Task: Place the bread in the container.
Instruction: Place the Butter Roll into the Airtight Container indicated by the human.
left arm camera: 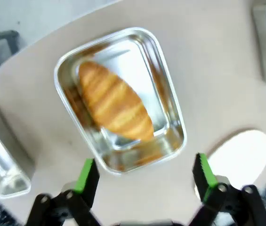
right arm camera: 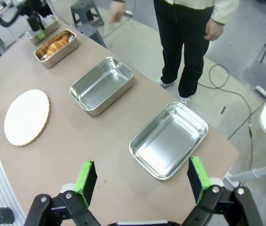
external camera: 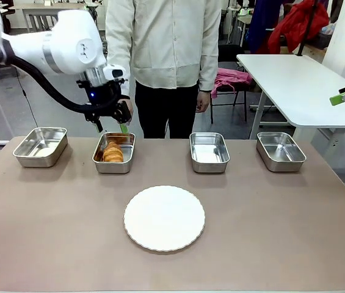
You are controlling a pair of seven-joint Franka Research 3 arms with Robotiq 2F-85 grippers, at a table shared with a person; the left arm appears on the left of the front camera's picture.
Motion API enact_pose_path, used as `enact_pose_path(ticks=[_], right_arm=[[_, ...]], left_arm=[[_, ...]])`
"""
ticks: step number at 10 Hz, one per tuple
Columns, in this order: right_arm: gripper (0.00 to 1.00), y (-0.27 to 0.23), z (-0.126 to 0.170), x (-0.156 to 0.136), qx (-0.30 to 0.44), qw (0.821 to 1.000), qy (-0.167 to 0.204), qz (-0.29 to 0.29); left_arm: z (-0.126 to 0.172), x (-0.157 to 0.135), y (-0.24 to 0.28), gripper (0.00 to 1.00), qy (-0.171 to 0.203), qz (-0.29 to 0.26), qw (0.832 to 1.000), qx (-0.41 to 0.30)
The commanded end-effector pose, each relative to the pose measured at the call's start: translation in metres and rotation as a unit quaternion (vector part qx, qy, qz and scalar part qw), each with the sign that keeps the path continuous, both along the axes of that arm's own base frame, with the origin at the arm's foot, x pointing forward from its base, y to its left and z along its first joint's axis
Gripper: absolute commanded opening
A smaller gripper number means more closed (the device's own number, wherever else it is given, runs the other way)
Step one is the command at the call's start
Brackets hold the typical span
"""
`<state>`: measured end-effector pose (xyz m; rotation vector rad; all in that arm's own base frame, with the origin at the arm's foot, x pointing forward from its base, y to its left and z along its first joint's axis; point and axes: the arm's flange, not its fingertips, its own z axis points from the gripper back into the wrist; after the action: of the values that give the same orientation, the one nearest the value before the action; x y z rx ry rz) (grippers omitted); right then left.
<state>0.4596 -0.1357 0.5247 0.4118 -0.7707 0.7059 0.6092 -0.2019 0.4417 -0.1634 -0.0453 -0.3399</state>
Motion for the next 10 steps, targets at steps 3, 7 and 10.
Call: enact_pose_path(ticks=[3, 7, 10], right_arm=[[1.00, 0.001, 0.001, 0.001, 0.009, 1.000, -0.008, 0.002], [1.00, 0.001, 0.001, 0.001, 0.009, 1.000, -0.008, 0.002], [1.00, 0.001, 0.001, 0.001, 0.009, 1.000, -0.008, 0.002]], left_arm=[[0.031, -0.123, 0.050, 1.00, -0.071, -0.032, 0.996, -0.030], [0.013, -0.200, 0.064, 1.00, -0.131, -0.030, 0.991, -0.024], [0.000, -0.232, 0.070, 1.00, -0.143, -0.015, 0.989, -0.038]])
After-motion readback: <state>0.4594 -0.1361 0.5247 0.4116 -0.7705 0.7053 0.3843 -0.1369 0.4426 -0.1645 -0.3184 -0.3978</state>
